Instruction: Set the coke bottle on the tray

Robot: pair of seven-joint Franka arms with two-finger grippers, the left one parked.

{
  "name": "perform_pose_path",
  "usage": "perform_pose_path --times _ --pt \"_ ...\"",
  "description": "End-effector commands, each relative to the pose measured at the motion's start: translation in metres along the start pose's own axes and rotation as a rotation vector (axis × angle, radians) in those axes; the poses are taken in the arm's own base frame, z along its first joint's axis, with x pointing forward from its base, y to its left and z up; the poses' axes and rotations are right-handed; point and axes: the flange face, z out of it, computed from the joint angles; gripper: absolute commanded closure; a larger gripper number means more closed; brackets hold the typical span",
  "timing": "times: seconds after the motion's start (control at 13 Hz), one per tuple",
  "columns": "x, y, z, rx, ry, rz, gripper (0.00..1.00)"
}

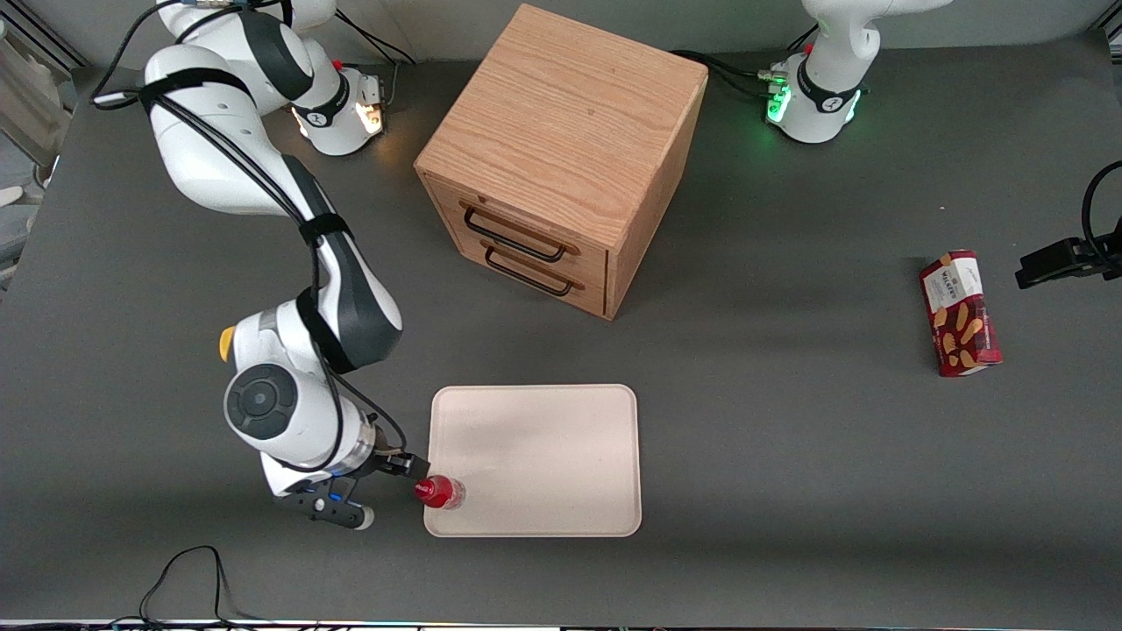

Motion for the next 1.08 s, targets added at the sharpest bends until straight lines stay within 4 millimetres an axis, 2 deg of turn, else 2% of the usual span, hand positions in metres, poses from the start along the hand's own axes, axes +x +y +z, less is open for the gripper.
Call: perform_pose_path --times 0.0,0.08,0.23,0.38,0.62,0.77,1.0 --pt "-0.012 0.025 -0.044 0.013 -0.072 0.003 0.0" --pt "-0.017 0.037 -0.057 0.02 -0.101 -0.017 0.0" --pt "-0.026 0.077 -0.082 0.017 -0.168 -0.088 0.0" --pt "-0.035 0.119 -0.098 0.002 -0.21 -0.138 0.0" --pt "-0.061 0.199 -0.126 -0.002 -0.242 -0.242 0.0" --pt "-0.078 0.245 -0.143 0.0 -0.242 -0.286 0.0" --pt "-0.11 0.292 -0.166 0.002 -0.215 -0.32 0.0"
